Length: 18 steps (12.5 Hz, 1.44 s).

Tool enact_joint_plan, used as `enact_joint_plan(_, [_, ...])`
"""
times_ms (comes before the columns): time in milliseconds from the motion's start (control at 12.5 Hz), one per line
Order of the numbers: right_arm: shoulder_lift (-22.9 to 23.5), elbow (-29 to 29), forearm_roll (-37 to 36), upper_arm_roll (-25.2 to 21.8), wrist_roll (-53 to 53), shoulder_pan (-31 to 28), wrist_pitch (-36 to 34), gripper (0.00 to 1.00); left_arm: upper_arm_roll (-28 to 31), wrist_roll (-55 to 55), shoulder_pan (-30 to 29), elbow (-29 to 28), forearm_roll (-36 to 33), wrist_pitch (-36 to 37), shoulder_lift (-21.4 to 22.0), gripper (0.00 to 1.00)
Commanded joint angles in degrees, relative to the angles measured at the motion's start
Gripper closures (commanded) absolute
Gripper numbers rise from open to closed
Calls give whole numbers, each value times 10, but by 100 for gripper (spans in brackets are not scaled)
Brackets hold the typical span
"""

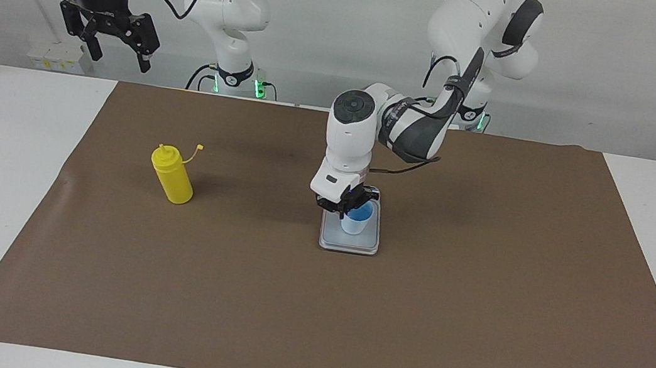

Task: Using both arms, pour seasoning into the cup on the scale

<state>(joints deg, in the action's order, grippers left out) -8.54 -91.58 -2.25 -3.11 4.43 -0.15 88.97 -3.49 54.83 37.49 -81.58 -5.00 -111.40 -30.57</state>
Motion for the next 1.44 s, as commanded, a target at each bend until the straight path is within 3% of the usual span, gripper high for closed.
enact_joint_plan(0, [-11,-11,12,0,-5,-5,-5,0,8,11,7,-35,-15,-25,8,100])
enact_joint_plan(160, [-11,-11,12,0,-5,-5,-7,0,9,9,7,-34,-16,-22,9,96])
enact_joint_plan(240, [-12,-11,12,0,-6,-5,-7,0,8,8,7,-31,-16,-19,8,81])
enact_joint_plan(320, [-11,-11,12,-1,-5,-5,-7,0,9,7,7,-28,-17,-15,8,74])
enact_joint_plan(480, [-12,-11,12,0,-6,-5,-7,0,9,5,5,-23,-22,-4,8,68])
enact_joint_plan(800, [-13,-14,14,1,-18,-3,-7,0,6,3,3,12,-35,42,1,67])
enact_joint_plan(1040, [-13,-31,47,-5,-86,-19,0,0,6,3,5,30,-34,48,-4,67])
enact_joint_plan(1360, [-37,-110,100,-7,-214,-53,72,0,6,3,6,72,-34,79,-19,67])
